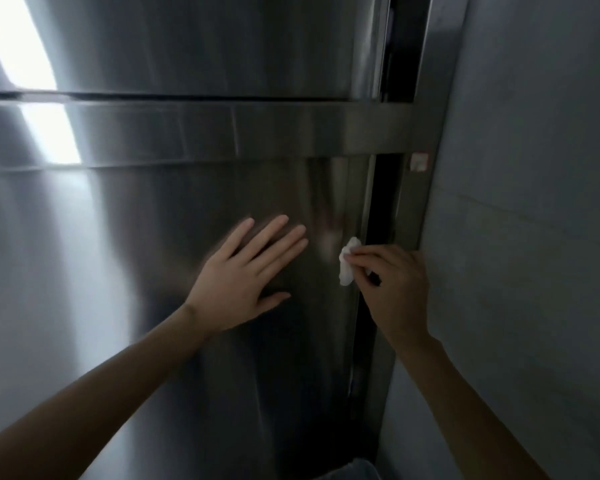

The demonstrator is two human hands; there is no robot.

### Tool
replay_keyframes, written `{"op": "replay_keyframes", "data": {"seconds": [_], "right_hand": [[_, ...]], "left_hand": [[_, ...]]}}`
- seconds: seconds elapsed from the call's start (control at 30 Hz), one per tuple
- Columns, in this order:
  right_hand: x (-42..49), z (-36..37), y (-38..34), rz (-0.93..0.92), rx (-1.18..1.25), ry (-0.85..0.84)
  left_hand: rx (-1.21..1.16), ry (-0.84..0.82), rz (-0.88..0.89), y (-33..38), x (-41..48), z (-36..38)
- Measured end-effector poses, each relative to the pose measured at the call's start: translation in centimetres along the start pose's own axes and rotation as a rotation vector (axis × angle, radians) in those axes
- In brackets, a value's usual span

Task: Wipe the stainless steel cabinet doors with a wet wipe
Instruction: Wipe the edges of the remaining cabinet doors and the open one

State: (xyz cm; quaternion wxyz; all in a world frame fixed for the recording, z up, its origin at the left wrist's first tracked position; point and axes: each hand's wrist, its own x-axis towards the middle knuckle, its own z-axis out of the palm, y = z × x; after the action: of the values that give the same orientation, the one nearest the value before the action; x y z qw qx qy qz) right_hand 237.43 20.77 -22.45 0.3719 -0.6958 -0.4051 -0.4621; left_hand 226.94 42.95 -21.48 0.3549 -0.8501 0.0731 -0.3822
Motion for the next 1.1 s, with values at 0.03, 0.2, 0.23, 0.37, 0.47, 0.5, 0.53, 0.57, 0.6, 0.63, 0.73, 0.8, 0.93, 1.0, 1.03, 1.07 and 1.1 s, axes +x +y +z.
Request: {"op": "replay_keyframes", "data": {"seconds": [0.03, 0.2, 0.23, 0.37, 0.47, 0.5, 0.53, 0.57, 0.6, 0.63, 0.73, 0.8, 0.93, 1.0, 1.03, 1.07, 1.1], "right_hand": [[-0.4, 0.5, 0.1, -0.032, -0.014, 0.032], [-1.4, 1.5, 0.1, -0.151, -0.055, 0.157], [-1.6, 1.5, -0.1, -0.166, -0.054, 0.178], [-2.7, 1.6, -1.6, -0.209, -0.055, 0.214], [-3.6, 1.9, -3.4, -0.289, -0.048, 0.206], [-3.9, 2.0, -4.2, -0.319, -0.050, 0.212], [-4.0, 2.1, -4.9, -0.339, -0.048, 0.217], [-4.1, 2.2, -5.7, -0.345, -0.041, 0.220], [-4.2, 2.4, -6.4, -0.342, -0.026, 0.220], [-4.4, 2.6, -7.1, -0.335, -0.006, 0.220], [-4.9, 3.5, -8.6, -0.295, 0.060, 0.184], [-5.4, 4.2, -9.0, -0.285, 0.113, 0.154], [-6.2, 5.3, -9.6, -0.276, 0.177, 0.147], [-6.0, 6.0, -11.0, -0.301, 0.176, 0.159], [-5.7, 6.4, -11.8, -0.326, 0.170, 0.169], [-5.4, 6.9, -12.7, -0.352, 0.164, 0.181], [-5.1, 7.4, -13.5, -0.379, 0.161, 0.198]], "left_hand": [[0.036, 0.036, 0.012, -0.2, -0.5, 0.6], [0.147, 0.156, 0.050, -1.4, -1.3, 1.7], [0.159, 0.167, 0.055, -1.6, -1.4, 1.7], [0.190, 0.203, 0.072, -2.8, -2.7, 1.3], [0.232, 0.189, 0.054, -4.0, -4.3, 0.9], [0.244, 0.174, 0.053, -4.4, -5.0, 0.6], [0.251, 0.161, 0.053, -4.9, -5.7, 0.3], [0.253, 0.146, 0.050, -5.3, -6.4, -0.1], [0.251, 0.128, 0.046, -5.6, -7.0, -0.5], [0.248, 0.109, 0.037, -5.9, -7.7, -0.9], [0.244, 0.043, 0.010, -7.2, -10.0, -2.1], [0.236, 0.000, -0.018, -8.0, -11.7, -2.9], [0.194, -0.033, -0.141, -8.3, -14.6, -3.6], [0.151, -0.018, -0.209, -7.9, -15.7, -3.7], [0.135, 0.004, -0.244, -7.9, -16.3, -3.7], [0.123, 0.033, -0.283, -7.9, -16.7, -3.7], [0.116, 0.068, -0.329, -8.0, -17.0, -3.6]]}}
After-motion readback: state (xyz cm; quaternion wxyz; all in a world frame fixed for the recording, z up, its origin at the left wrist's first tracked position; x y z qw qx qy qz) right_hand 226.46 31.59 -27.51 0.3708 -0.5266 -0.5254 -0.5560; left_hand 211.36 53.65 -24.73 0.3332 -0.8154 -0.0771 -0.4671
